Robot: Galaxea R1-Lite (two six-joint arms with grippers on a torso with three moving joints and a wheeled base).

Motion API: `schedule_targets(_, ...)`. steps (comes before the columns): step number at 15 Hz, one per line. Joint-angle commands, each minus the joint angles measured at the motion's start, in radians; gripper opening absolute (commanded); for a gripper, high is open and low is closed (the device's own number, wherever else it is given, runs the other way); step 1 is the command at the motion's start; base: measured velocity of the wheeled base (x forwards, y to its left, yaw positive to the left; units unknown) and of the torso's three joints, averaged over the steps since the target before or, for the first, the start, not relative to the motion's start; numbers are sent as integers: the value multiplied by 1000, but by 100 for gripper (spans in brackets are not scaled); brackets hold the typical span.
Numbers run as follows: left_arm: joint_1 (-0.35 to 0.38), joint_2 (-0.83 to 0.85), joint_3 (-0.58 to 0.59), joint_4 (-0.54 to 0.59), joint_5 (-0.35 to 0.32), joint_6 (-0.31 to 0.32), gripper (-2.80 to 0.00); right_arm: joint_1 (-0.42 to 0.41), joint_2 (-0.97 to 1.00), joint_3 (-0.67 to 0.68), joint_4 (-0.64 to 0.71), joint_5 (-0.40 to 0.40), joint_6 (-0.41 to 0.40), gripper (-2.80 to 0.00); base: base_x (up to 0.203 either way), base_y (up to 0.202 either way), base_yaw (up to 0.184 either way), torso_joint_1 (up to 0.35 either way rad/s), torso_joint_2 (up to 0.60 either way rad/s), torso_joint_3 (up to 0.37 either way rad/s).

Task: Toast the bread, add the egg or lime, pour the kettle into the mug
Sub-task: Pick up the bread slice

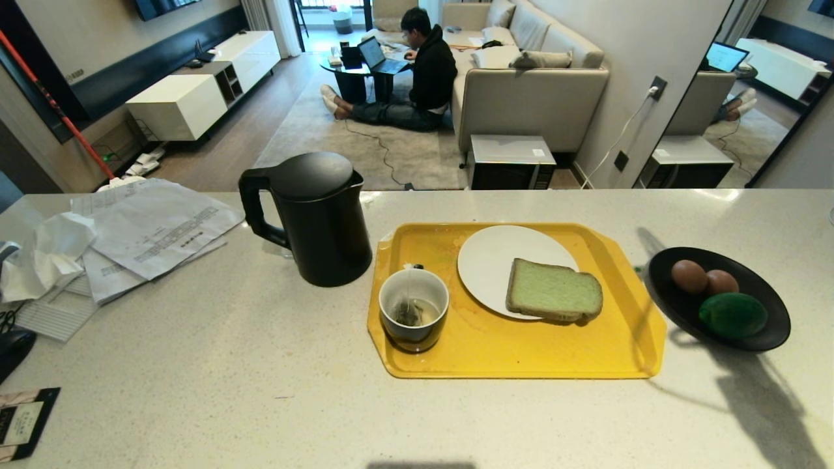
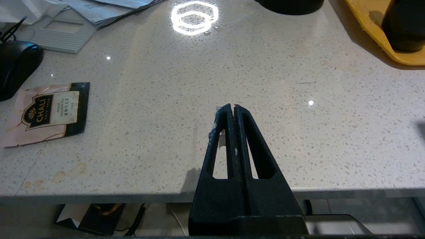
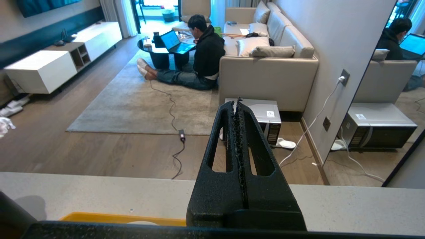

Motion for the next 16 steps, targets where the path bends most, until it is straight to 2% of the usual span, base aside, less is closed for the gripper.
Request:
schedule_targets(1, 0, 1, 0, 0, 1, 0, -280, 0, 5, -11, -4, 0, 12, -280, 0, 0, 0, 0, 0, 0)
schedule_targets(5, 0, 1, 0, 0, 0, 0, -280, 0, 14, -16, 0, 0, 12, -280, 0, 0, 0, 0, 0, 0)
schedule_targets(9, 0, -1, 0, 0, 1, 0, -280, 0, 68, -84, 6, -1, 15, -280, 0, 0, 0, 0, 0, 0)
schedule_targets(11, 0, 0, 0, 0, 0, 0, -280, 0, 95, -115, 19, -1, 44, -280, 0, 0, 0, 0, 0, 0)
schedule_targets(14, 0, 0, 0, 0, 0, 0, -280, -1, 110, -151, 116, 2, 75, -280, 0, 0, 0, 0, 0, 0)
schedule_targets(16, 0, 0, 0, 0, 1, 0, -280, -5, 119, -169, 178, 34, 82, -280, 0, 0, 0, 0, 0, 0)
